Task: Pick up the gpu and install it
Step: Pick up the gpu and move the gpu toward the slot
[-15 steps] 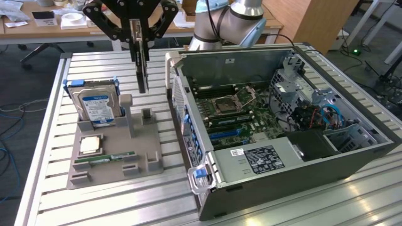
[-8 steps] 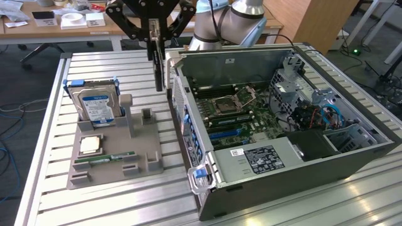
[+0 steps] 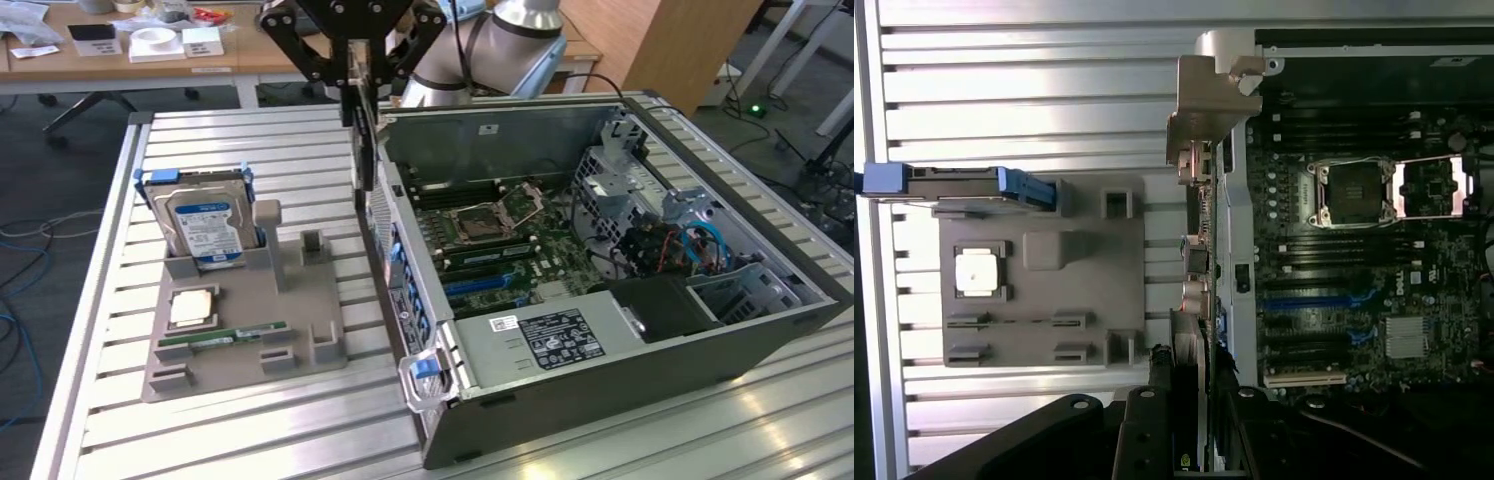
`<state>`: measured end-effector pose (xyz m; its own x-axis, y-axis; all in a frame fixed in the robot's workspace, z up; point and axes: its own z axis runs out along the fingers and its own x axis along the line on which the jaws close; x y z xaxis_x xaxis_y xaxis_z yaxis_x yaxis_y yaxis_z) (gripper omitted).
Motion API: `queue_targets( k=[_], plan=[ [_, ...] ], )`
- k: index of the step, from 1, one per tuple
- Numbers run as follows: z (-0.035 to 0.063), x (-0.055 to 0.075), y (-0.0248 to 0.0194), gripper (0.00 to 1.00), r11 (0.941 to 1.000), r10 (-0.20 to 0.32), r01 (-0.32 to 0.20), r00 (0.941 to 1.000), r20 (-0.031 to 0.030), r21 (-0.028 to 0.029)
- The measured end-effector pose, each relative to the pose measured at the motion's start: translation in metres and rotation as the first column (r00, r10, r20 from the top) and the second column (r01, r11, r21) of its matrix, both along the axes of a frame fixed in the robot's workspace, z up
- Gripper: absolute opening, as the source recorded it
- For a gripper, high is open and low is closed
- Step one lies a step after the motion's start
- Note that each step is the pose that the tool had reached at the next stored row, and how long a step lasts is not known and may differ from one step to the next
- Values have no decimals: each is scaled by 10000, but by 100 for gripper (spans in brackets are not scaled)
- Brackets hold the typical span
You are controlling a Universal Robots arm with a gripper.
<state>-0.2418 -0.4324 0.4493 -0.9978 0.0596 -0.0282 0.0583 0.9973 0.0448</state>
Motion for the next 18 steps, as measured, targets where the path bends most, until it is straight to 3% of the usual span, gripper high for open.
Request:
queue_targets(
  k=[18],
  plan=[
    [0, 581, 0, 26, 10000, 0, 0, 10000, 0, -1]
  ],
)
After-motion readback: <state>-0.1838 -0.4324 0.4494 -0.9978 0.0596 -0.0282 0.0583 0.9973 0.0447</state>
